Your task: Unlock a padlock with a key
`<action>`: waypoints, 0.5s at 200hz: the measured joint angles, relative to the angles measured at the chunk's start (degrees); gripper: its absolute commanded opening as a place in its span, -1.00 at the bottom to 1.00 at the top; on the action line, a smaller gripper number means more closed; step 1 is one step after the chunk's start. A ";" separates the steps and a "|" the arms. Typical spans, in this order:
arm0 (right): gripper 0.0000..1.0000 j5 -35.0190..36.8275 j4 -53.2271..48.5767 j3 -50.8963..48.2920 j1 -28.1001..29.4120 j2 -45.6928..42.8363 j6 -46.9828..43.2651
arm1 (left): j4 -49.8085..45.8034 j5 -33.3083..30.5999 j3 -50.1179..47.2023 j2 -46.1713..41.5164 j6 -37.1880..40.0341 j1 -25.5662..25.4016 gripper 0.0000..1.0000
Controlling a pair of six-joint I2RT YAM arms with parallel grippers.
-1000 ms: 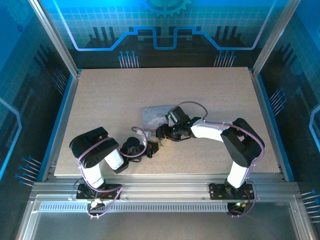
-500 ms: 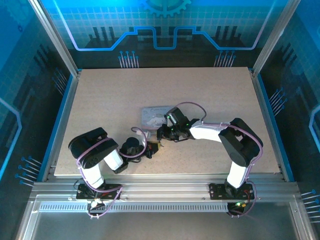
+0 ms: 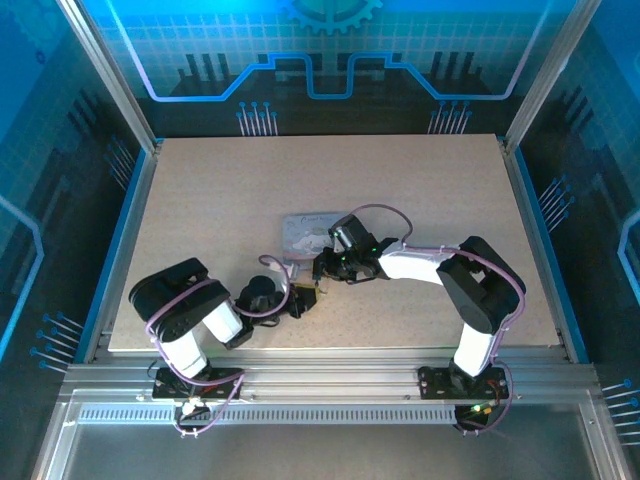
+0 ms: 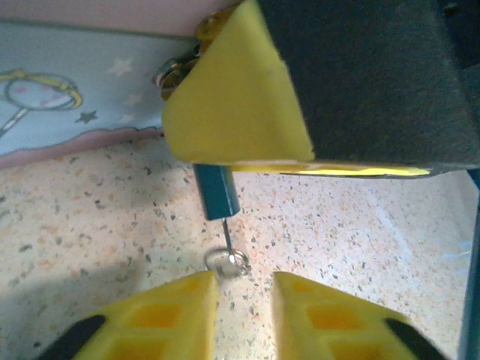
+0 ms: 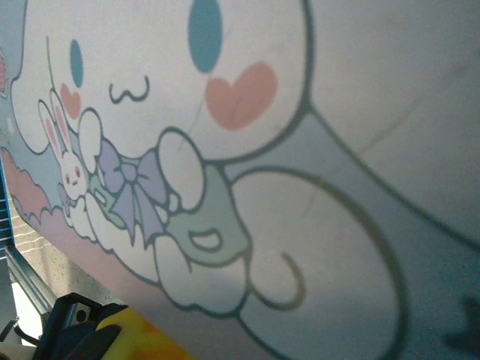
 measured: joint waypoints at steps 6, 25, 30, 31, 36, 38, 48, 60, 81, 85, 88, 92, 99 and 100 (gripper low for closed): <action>-0.88 -0.13 0.15 0.00 0.00 0.00 0.33 | 0.39 0.22 -0.22 0.00 -0.42 0.24 -0.28; -0.88 -0.24 0.57 0.00 0.00 0.02 1.11 | 1.84 0.96 -0.74 0.00 -1.46 1.03 -0.18; -0.88 -0.31 0.68 0.00 0.00 0.02 1.31 | 2.34 1.11 -0.87 0.09 -1.77 1.25 -0.18; -0.88 -0.33 0.68 0.00 0.00 0.02 1.31 | 2.47 1.14 -0.94 0.11 -1.86 1.31 -0.18; -0.88 -0.37 0.72 0.00 0.00 0.02 1.44 | 3.04 1.27 -1.09 0.33 -2.03 1.51 -0.18; -0.88 -0.35 0.74 0.00 0.00 0.02 1.51 | 3.34 1.29 -1.16 0.46 -2.16 1.60 -0.17; -0.88 -0.39 0.79 0.00 0.00 0.02 1.75 | 5.03 1.81 -1.36 1.46 -2.51 2.01 -0.19; -0.88 -0.39 0.90 0.00 0.00 0.02 2.01 | 6.54 2.40 -1.40 2.49 -3.28 2.43 -0.24; -0.88 -0.42 1.11 0.00 0.00 0.02 2.62 | 7.65 2.97 -1.38 3.37 -3.80 2.73 -0.32; -0.88 -0.42 1.16 0.00 0.00 0.02 2.67 | 7.67 3.02 -1.38 3.41 -3.80 2.73 -0.33; -0.88 -0.39 1.18 0.00 0.00 0.02 2.80 | 7.67 2.99 -1.38 3.45 -3.91 2.73 -0.34; -0.88 -0.42 1.27 0.00 0.00 0.02 2.89 | 7.67 3.06 -1.38 3.48 -3.93 2.73 -0.35; -0.89 -0.42 1.33 0.00 0.00 0.02 3.08 | 7.67 3.23 -1.38 3.48 -3.96 2.78 -0.36; -0.88 -0.42 1.36 0.00 0.00 0.02 3.13 | 7.67 3.23 -1.38 3.48 -3.98 2.80 -0.36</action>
